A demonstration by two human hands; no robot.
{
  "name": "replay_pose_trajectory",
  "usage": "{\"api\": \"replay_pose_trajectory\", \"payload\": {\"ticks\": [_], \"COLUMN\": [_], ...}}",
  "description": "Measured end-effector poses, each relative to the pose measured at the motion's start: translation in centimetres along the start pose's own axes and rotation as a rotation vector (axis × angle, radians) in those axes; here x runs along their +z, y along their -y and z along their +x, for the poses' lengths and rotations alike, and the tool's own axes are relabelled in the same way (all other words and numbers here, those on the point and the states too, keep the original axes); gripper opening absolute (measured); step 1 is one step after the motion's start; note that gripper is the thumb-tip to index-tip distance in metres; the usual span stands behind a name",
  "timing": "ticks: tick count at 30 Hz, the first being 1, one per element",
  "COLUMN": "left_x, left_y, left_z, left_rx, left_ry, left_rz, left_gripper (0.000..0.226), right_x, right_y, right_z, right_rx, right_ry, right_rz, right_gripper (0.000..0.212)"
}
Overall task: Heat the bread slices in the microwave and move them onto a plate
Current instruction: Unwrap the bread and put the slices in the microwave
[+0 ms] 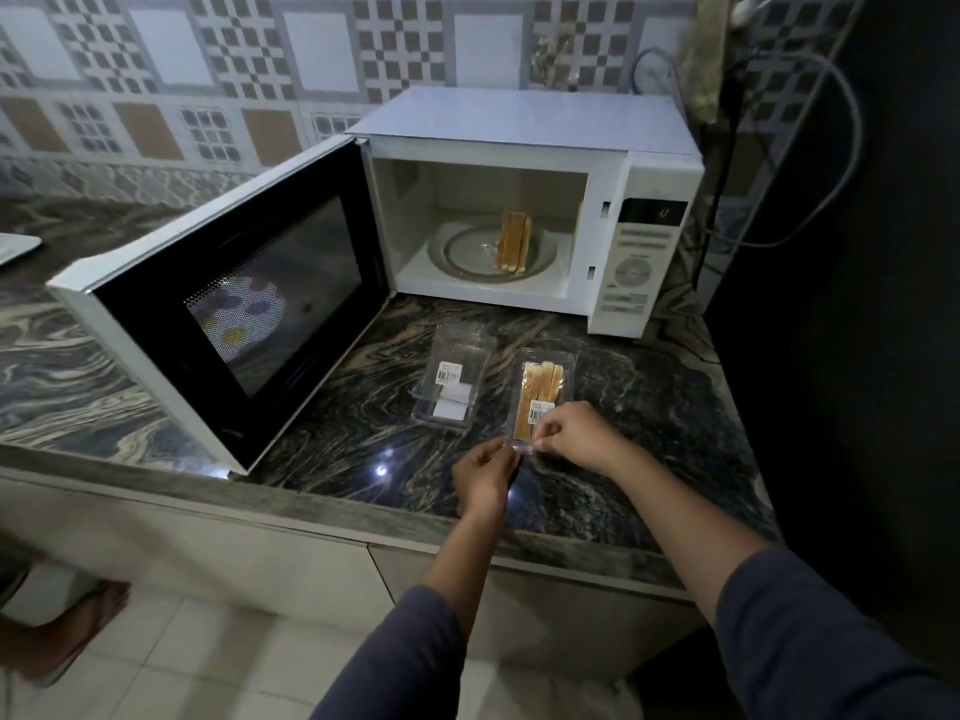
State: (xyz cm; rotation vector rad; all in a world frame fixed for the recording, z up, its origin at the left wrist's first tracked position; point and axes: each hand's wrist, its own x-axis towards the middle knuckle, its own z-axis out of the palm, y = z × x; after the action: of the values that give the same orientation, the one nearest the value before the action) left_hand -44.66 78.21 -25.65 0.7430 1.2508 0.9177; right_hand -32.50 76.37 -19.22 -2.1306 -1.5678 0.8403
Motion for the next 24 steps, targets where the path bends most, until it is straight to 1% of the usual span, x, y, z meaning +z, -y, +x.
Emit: {"api": "replay_pose_trajectory", "payload": {"ticks": [5,10,11,14,17,19,20,24], "left_x": [0.3,0.2,0.2,0.1,0.1,0.1,0.1,-0.1], "left_y": [0.0,-0.1,0.0,-0.1,-0.2,-0.3,-0.3,-0.3], "left_z": [0.0,-0.1,-0.2,-0.2,-0.2,-0.2,-0.2,-0.6], "left_rx": [0.001,-0.004,-0.006,-0.019,-0.026,-0.022,-0.019,0.007], "left_ry": [-0.032,-0.031,-0.03,-0.048,-0.047,-0.042,-0.041,-0.026], "left_rz": [-0.01,-0.001,-0.004,-0.02,-0.009,-0.007,-0.005,-0.001], "left_gripper": [0.021,0.02,0.021,0.022,0.02,0.022,0.022,0.024], "right_x": [0.0,0.0,-0.2,-1.8,-4.2,-5.5,-5.9,-6.7], "right_y": [0.0,-0.1,0.0,0.9,2.3,3.1,3.4,4.4], "right_z": [0.1,0.4,0.4,0.5,0.5,0.3,0.2,-0.1], "right_rx": [-0.003,0.013,0.013,-0.019,-0.042,-0.056,-0.073,-0.157], "right_ry": [-0.003,0.023,0.024,0.012,-0.019,-0.09,-0.153,-0.54], "right_rz": [-0.044,-0.027,-0.015,0.072,0.084,0.073,0.071,0.082], "right_gripper": [0.02,0.024,0.023,0.009,0.012,0.012,0.013,0.015]}}
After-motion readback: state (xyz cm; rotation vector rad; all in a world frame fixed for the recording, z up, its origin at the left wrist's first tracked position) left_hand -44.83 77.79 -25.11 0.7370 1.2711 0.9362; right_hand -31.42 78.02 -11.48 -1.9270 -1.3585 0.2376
